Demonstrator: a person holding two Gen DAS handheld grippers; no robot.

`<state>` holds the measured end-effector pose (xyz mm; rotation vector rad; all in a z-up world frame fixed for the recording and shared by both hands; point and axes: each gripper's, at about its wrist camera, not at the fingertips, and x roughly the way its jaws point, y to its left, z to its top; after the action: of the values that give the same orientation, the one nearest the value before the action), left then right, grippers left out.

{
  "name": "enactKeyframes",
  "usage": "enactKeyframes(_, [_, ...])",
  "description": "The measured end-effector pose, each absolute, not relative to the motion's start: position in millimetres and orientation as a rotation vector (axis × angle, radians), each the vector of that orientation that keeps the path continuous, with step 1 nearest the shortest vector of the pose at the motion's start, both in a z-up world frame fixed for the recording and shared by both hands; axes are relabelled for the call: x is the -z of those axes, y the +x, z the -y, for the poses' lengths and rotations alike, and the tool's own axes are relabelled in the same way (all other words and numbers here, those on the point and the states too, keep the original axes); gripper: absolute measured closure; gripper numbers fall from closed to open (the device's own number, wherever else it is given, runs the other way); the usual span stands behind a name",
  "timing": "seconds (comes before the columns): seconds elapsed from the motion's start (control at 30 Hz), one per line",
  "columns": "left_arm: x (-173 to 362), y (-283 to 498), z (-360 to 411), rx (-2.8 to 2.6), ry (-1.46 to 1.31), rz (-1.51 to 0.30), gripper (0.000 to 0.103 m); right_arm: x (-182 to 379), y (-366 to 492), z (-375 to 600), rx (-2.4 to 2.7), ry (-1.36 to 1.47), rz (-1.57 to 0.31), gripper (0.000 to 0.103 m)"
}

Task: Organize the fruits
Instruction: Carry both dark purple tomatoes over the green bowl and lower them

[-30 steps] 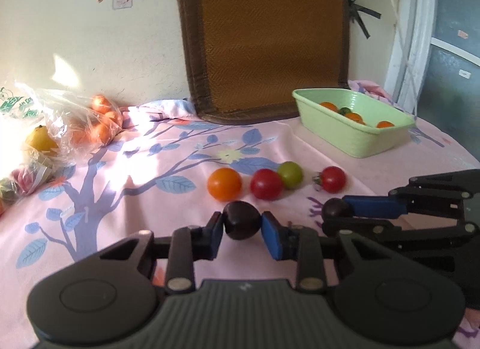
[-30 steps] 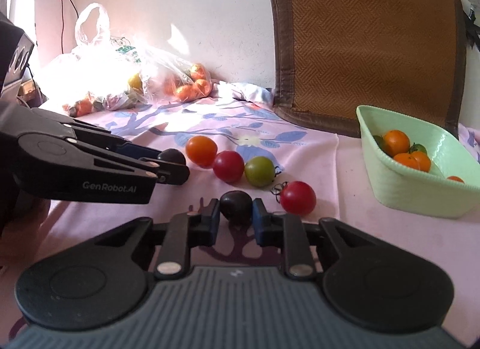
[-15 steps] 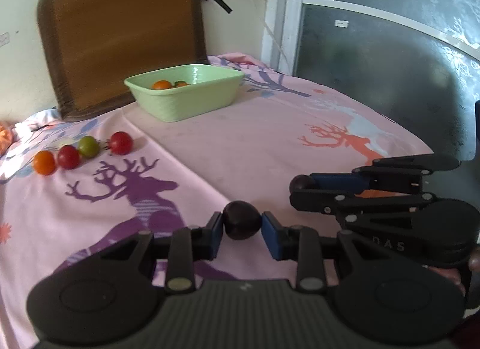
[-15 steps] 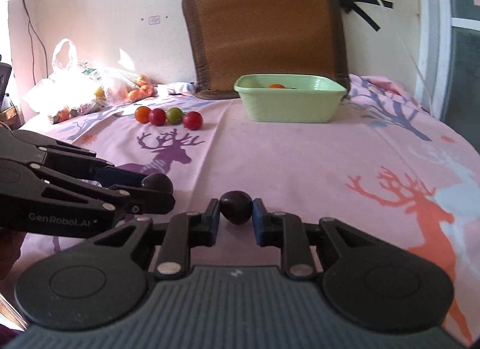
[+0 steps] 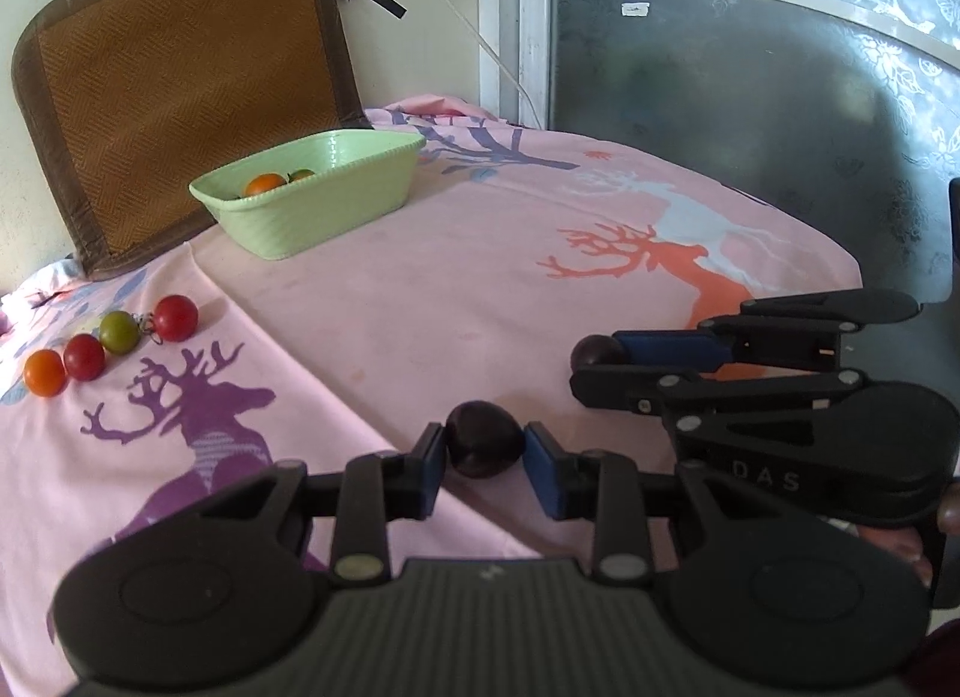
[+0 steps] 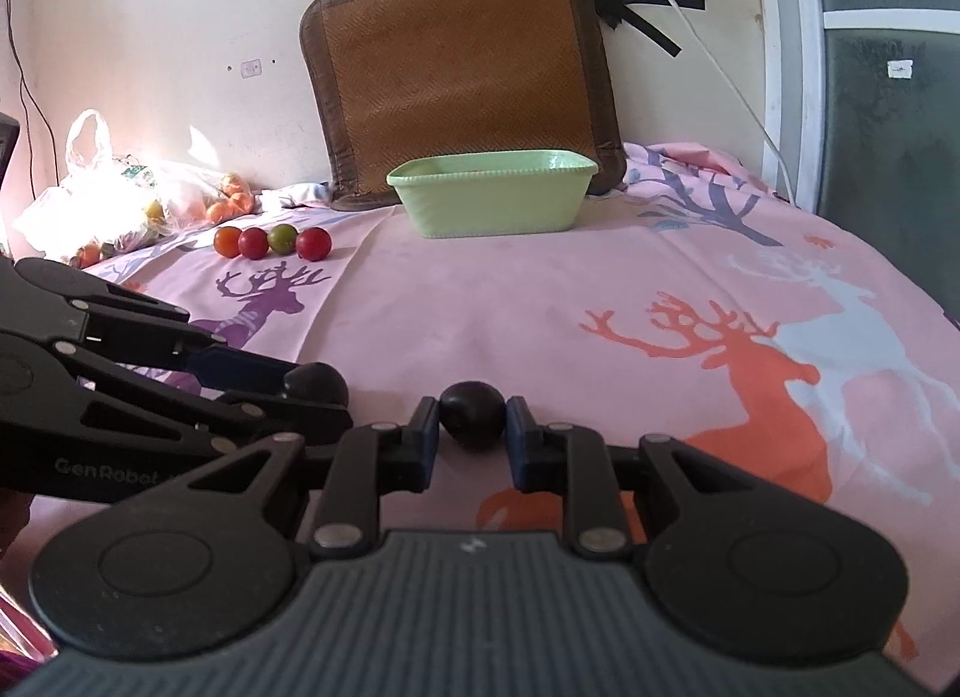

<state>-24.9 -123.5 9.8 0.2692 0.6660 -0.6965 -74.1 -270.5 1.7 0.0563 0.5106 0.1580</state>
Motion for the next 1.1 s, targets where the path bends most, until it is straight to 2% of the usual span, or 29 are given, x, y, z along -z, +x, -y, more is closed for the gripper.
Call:
enactKeyframes(0.17, [-33, 14, 124, 0.673, 0.224, -0.640, 0.074, -14, -57, 285, -0.158, 0.088, -0.467, 0.077])
enactKeyframes(0.4, [-69, 116, 135, 0.597, 0.107, -0.586, 0.074, -48, 29, 312, -0.152, 0.158, -0.378, 0.077])
enactKeyframes(0.67, [-52, 200, 140, 0.486, 0.069, -0.655, 0.074, -42, 126, 309, -0.156, 0.172, -0.427, 0.076])
enactKeyframes(0.73, [-45, 206, 139, 0.480, 0.069, -0.668, 0.073, -35, 138, 303, -0.158, 0.162, -0.450, 0.075])
enactKeyframes(0.83, [-36, 209, 138, 0.465, 0.072, -0.673, 0.063, -29, 140, 297, -0.162, 0.133, -0.455, 0.075])
enactKeyframes(0.9, [-37, 205, 137, 0.462, 0.074, -0.660, 0.063, -30, 138, 294, -0.161, 0.107, -0.441, 0.069])
enactKeyframes(1.1, [-58, 167, 114, 0.460, 0.025, -0.616, 0.062, -37, 124, 297, -0.151, 0.134, -0.428, 0.069])
